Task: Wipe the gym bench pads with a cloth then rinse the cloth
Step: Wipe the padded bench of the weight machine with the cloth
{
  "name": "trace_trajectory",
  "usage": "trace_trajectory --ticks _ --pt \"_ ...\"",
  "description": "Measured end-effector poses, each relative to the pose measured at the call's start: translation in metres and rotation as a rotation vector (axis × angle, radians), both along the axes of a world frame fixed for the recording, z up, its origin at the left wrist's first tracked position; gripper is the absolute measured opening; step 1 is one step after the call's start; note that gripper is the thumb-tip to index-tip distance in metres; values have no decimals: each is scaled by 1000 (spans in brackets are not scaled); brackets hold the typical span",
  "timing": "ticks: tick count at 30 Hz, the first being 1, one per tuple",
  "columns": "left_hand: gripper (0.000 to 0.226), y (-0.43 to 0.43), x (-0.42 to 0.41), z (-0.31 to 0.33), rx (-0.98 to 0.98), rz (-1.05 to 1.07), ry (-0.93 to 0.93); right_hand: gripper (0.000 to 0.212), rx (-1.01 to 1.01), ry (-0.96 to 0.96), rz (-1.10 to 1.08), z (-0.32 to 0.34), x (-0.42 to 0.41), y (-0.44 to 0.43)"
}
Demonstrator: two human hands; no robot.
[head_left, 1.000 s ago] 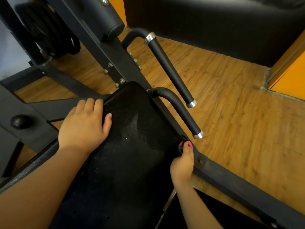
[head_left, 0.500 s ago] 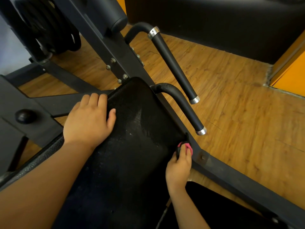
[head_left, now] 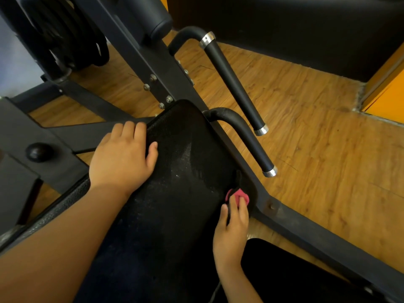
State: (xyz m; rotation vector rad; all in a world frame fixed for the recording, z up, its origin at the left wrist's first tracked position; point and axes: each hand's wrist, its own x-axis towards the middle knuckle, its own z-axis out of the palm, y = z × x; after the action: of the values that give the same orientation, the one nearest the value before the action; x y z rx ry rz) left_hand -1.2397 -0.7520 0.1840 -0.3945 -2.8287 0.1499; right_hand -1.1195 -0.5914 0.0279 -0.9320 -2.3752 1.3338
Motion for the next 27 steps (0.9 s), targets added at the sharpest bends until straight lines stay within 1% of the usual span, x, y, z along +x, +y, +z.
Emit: trace_trajectory --ticks 3,7,9,12,14,17,19,21,23,25,27 --pt "40 0 0 1 -4 6 2 48 28 18 54 -5 10 -6" --pt "40 -1 0 -1 0 -8 30 47 33 64 -10 -6 -17 8" --pt "40 -1 -1 -3 -4 -13 33 48 37 63 -7 -4 -14 3" --pt "44 -1 -1 -2 -14 -12 21 49 50 85 92 1 11 -17" --pt "42 -2 -1 -2 -5 -8 26 50 44 90 139 2 15 -22" --pt "40 -1 -1 -3 -1 -4 47 50 101 159 105 -1 -11 -7" --pt "38 -1 -1 -4 4 -11 53 48 104 139 67 1 -28 3" --pt "39 -1 -1 -4 8 -25 43 50 89 161 48 4 -25 -5" --pt "39 -2 -1 -4 10 -26 47 54 78 211 94 11 -7 -24" --pt "42 -2 0 -3 2 -25 46 56 138 196 182 15 7 -33" --pt "46 -1 -1 -2 -6 -27 34 55 176 166 245 15 -4 -22"
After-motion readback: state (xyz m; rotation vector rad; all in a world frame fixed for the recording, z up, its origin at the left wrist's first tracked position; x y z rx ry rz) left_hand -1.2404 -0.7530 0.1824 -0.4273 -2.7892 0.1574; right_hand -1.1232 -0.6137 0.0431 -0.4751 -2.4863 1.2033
